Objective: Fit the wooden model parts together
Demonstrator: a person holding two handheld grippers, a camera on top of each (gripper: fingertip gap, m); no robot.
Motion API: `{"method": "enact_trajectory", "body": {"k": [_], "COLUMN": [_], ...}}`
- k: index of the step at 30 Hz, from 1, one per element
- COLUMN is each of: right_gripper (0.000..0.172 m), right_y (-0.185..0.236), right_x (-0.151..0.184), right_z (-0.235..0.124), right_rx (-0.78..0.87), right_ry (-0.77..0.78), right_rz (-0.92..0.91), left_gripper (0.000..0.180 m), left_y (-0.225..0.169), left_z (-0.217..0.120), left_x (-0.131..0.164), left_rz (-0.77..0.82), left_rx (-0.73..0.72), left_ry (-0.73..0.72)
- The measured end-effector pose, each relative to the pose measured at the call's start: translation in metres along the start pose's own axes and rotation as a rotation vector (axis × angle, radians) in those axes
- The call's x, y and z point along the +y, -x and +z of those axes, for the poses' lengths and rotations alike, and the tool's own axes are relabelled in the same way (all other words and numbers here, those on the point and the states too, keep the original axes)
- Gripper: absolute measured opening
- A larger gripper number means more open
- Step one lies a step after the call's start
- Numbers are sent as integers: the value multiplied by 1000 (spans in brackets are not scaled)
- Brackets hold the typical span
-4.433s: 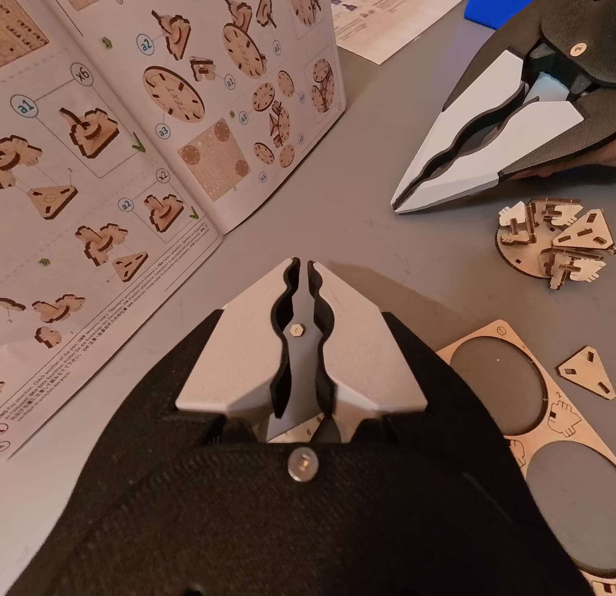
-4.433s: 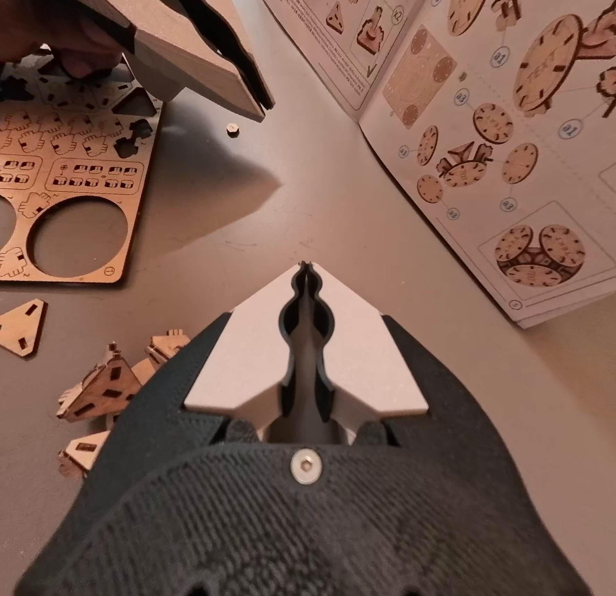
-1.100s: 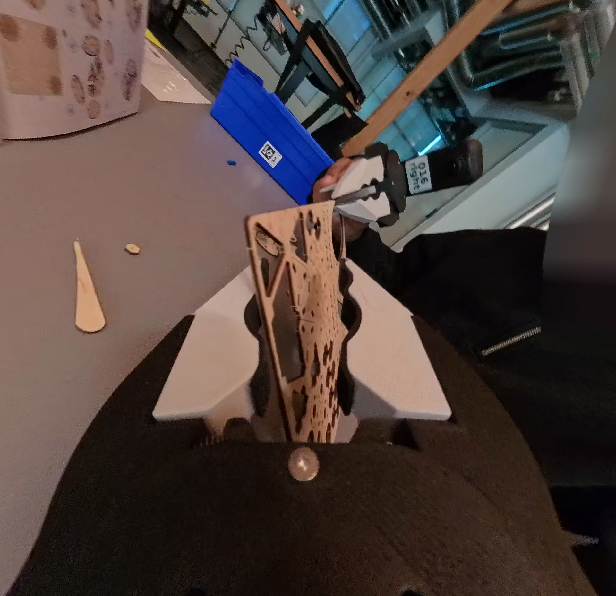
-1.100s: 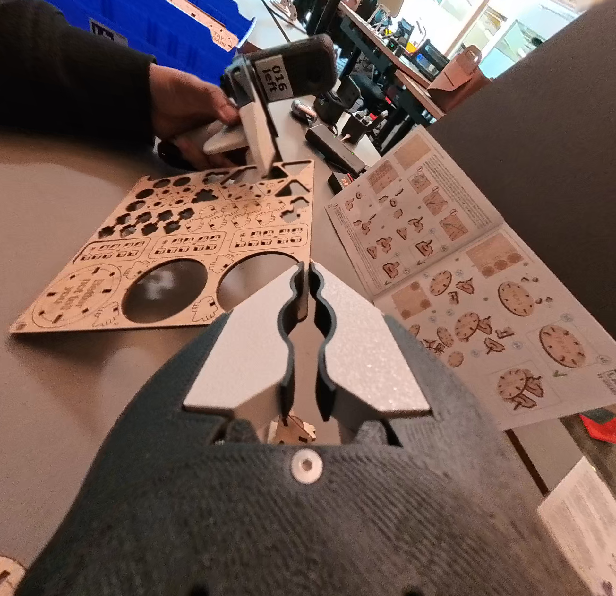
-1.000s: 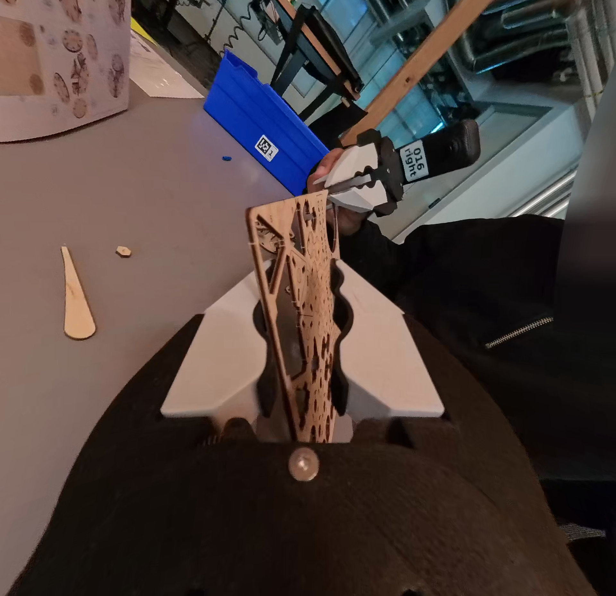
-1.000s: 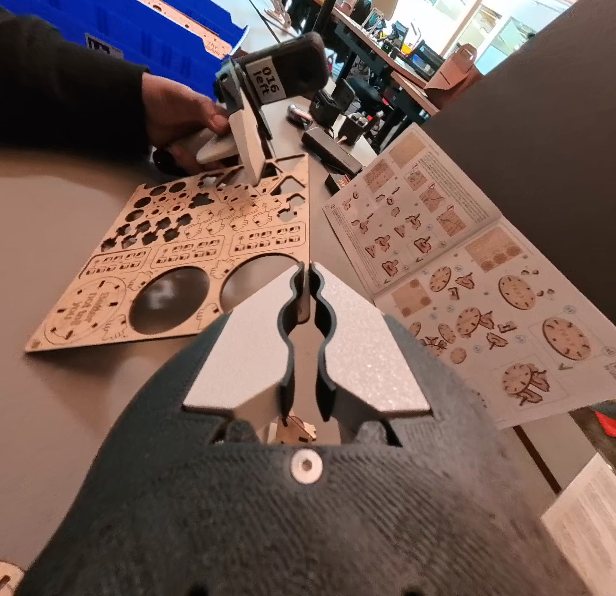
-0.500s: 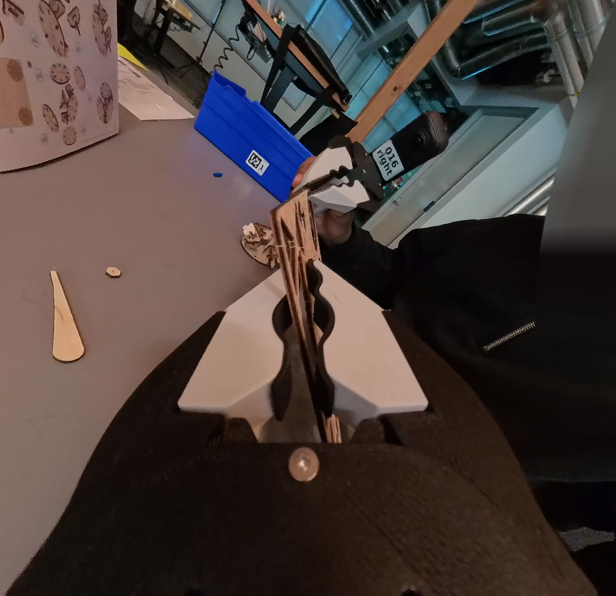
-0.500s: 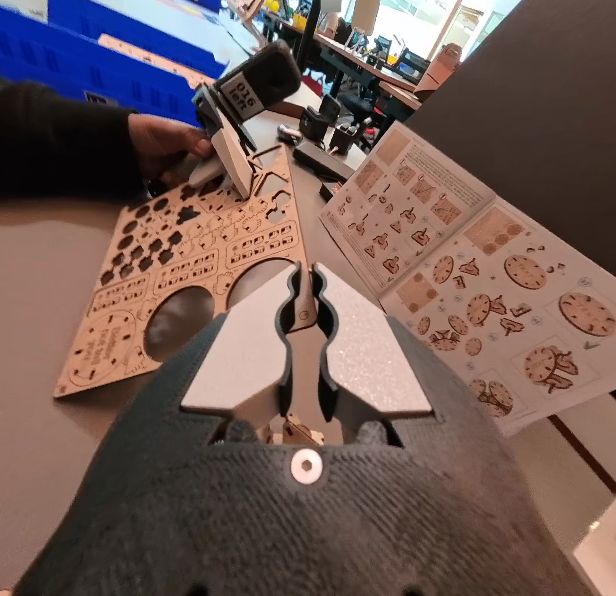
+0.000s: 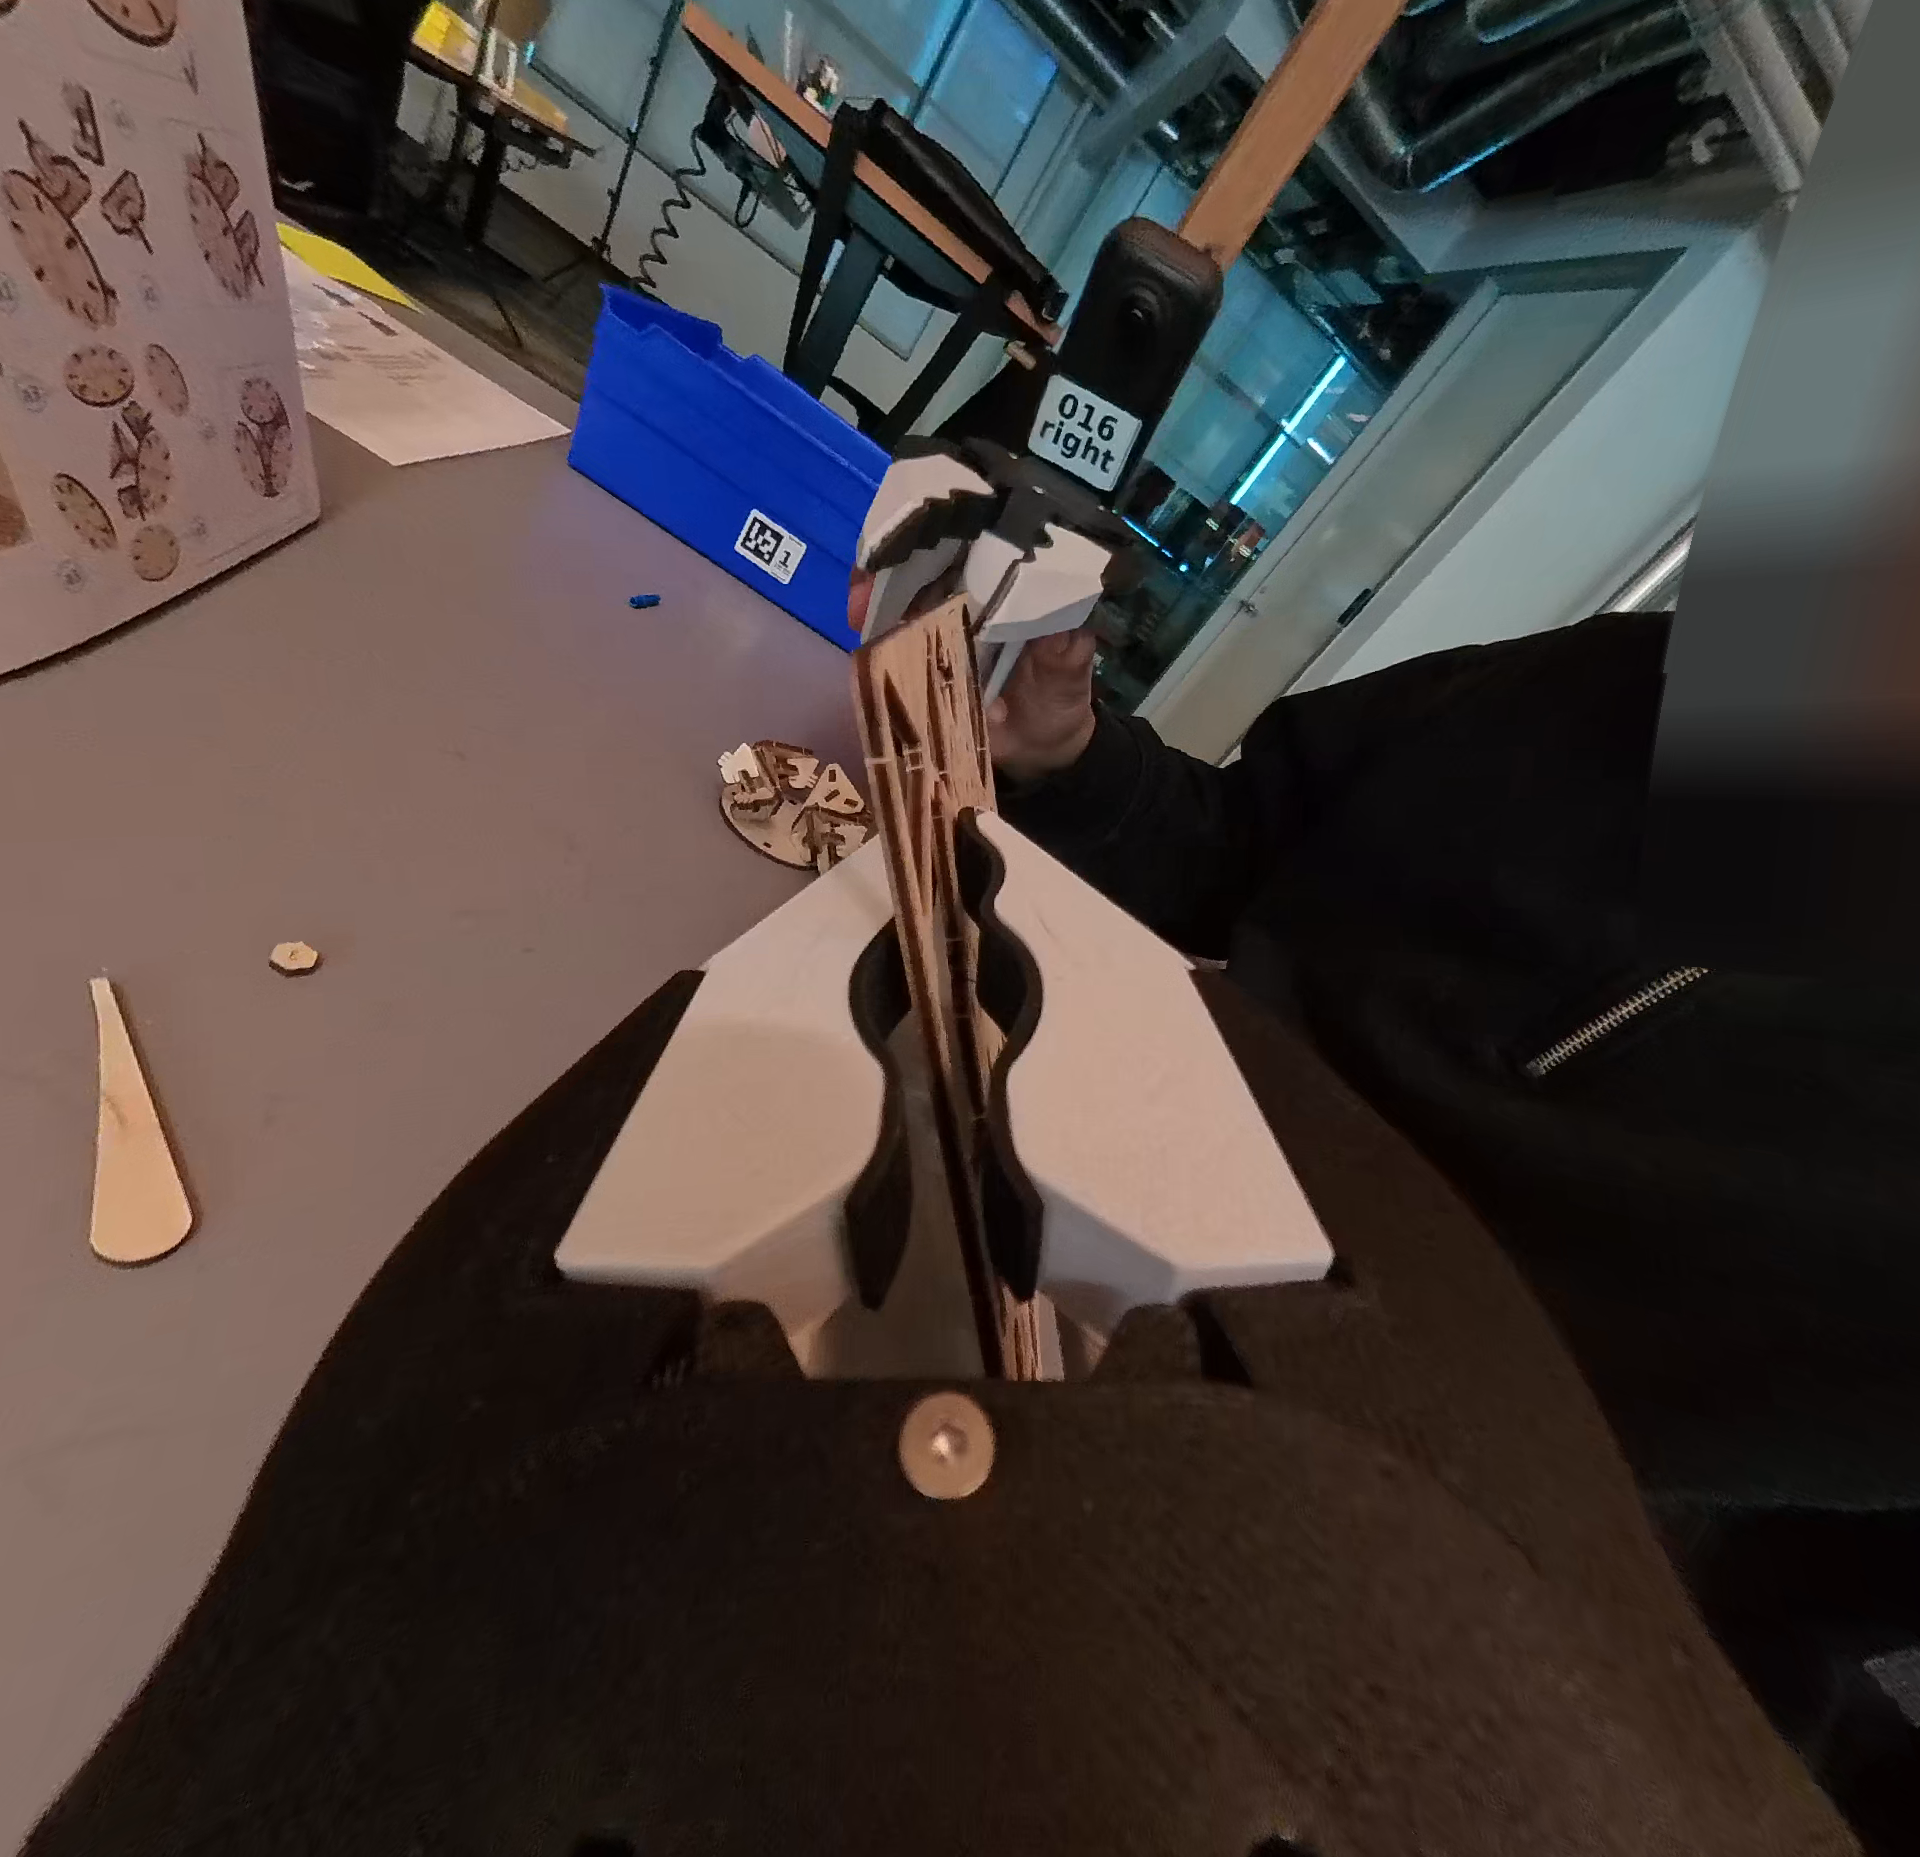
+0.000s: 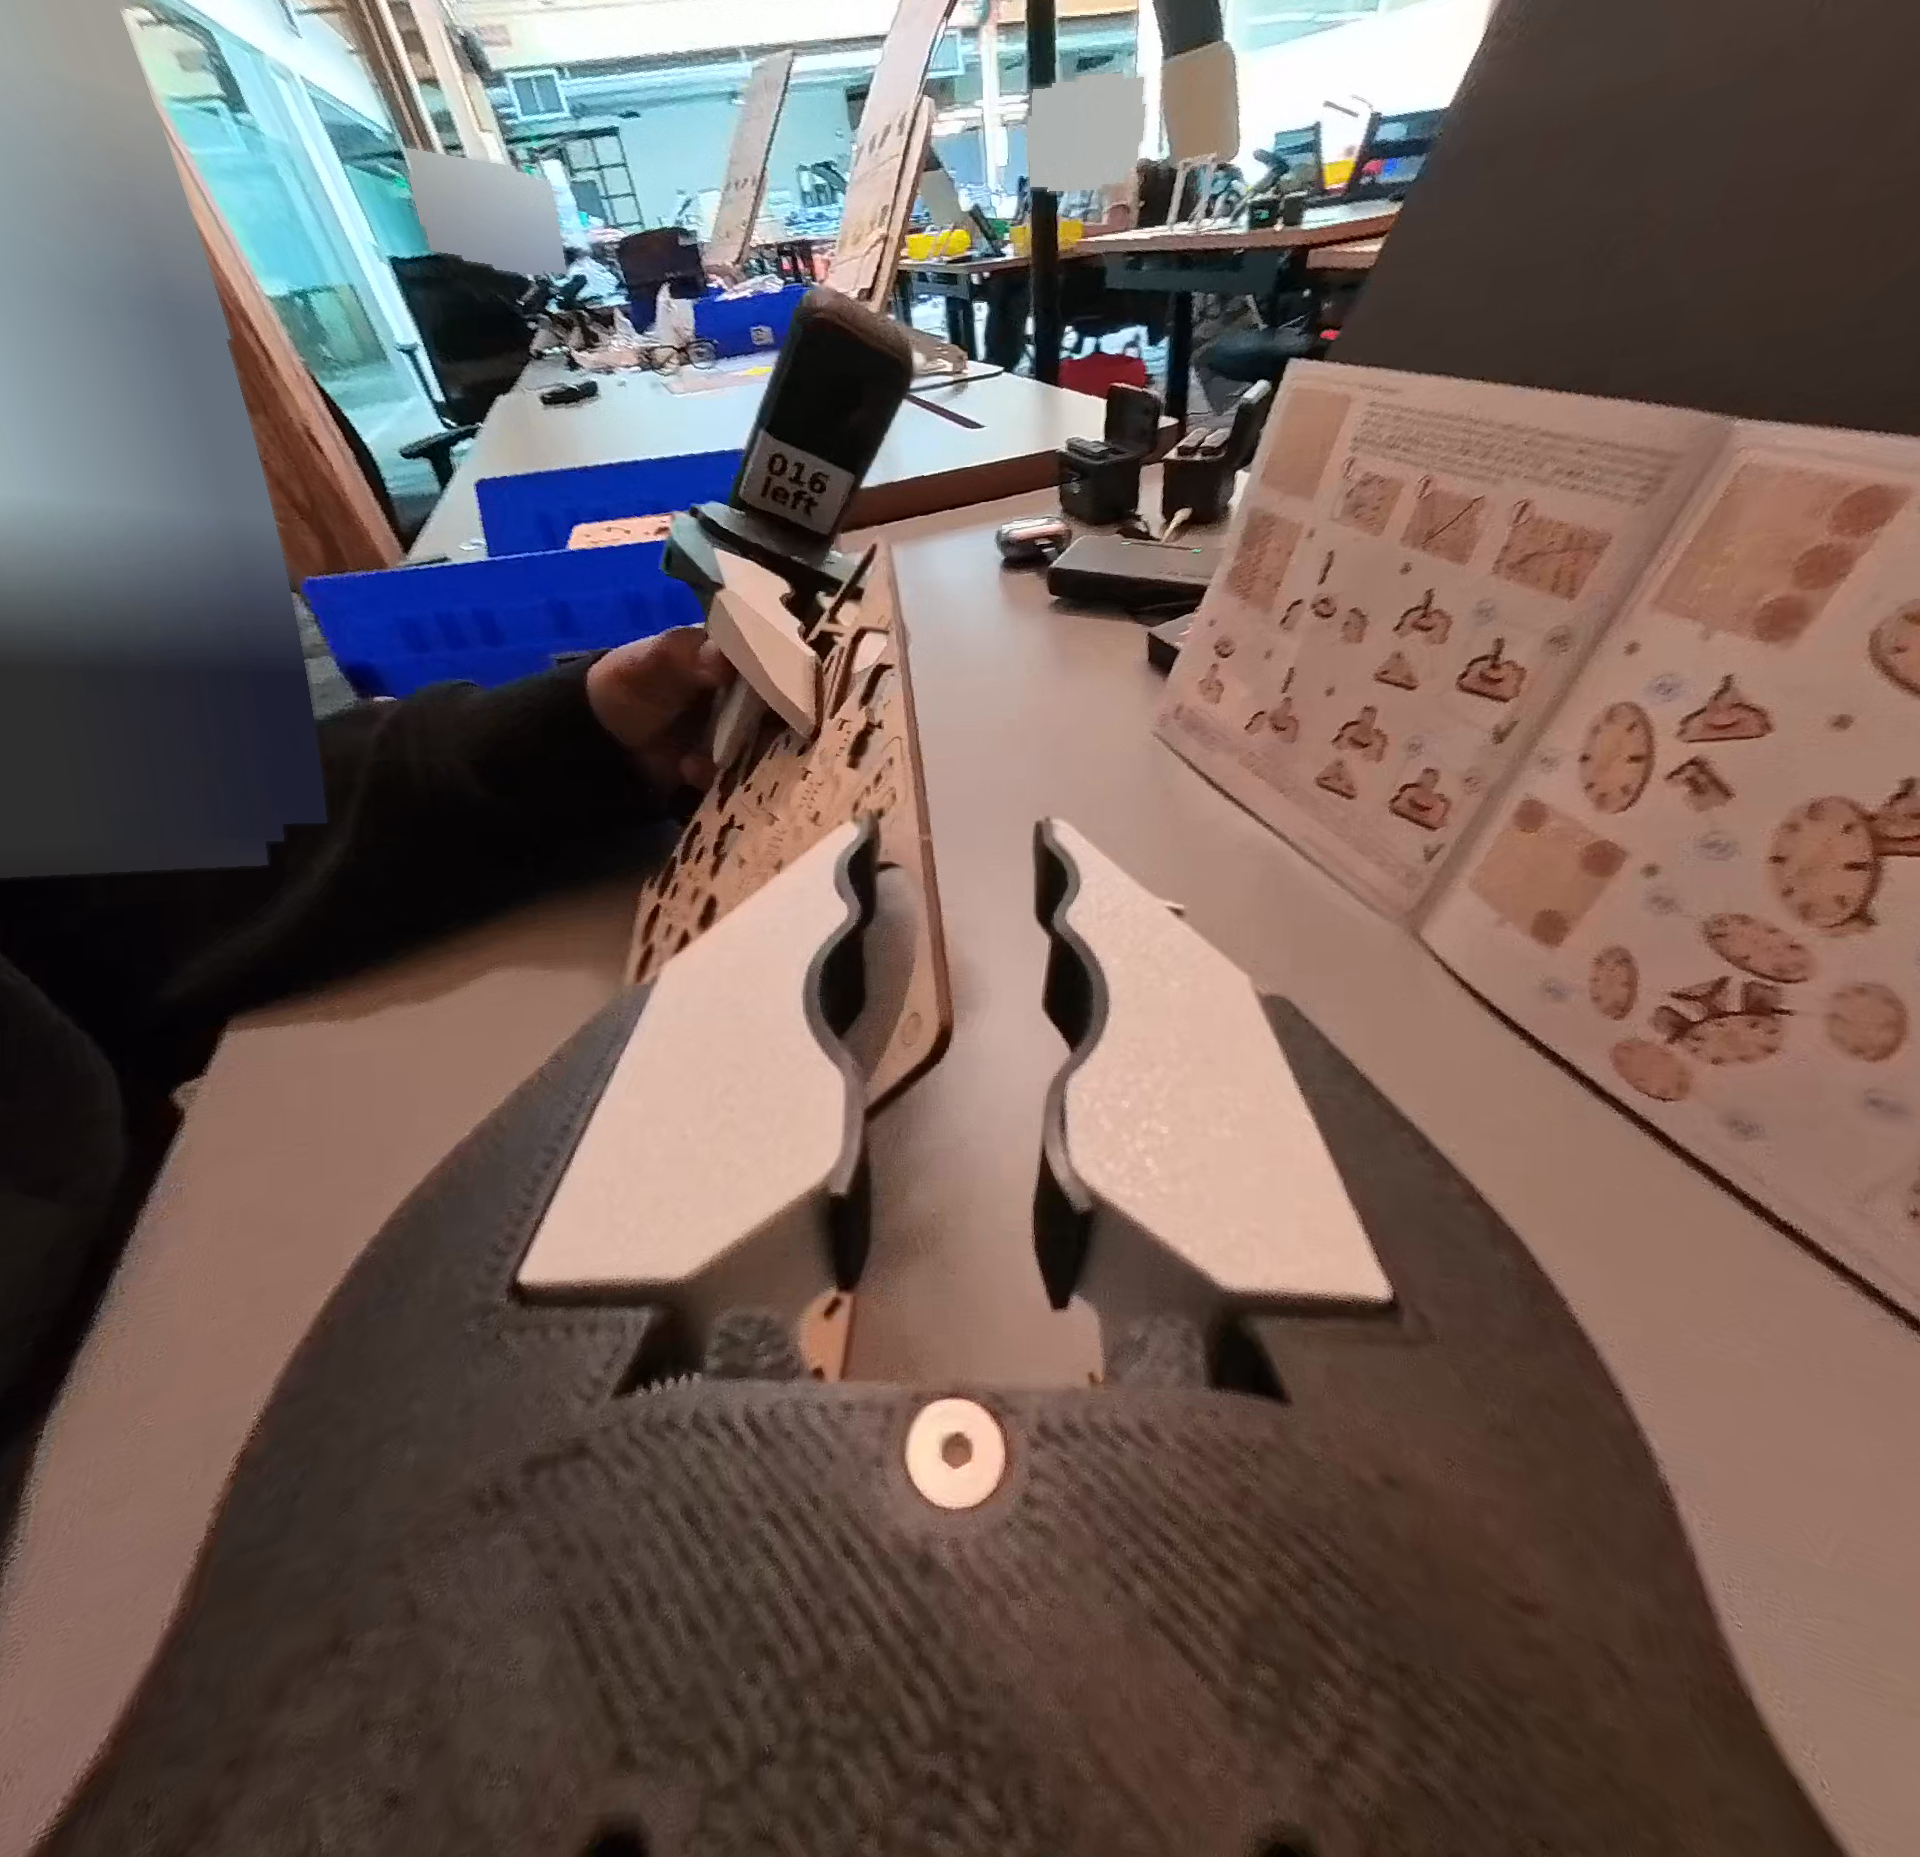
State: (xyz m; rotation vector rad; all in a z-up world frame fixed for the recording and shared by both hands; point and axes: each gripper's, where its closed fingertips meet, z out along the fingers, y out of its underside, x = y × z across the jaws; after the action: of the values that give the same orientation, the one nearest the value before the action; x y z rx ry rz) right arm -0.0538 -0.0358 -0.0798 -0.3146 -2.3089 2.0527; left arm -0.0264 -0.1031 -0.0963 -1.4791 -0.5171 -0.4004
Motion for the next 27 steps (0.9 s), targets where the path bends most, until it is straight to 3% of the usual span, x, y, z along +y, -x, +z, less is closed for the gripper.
{"method": "enact_trajectory", "body": {"k": [16, 22, 27], "right_gripper": [25, 4, 3], "right_y": [18, 29, 32], "right_x": [9, 0, 2], "right_z": [13, 9, 8], "right_rx": [-117, -216, -277], "right_ry": [4, -34, -15], "right_rz": [148, 236, 290], "left_gripper": [2, 25, 60], "left_y": [-15, -26, -9], "left_z": [12, 12, -2], "left_x": [7, 7, -19], "left_rz": [60, 102, 123], "left_rx": [36, 92, -44], "left_ry": [49, 46, -92]}}
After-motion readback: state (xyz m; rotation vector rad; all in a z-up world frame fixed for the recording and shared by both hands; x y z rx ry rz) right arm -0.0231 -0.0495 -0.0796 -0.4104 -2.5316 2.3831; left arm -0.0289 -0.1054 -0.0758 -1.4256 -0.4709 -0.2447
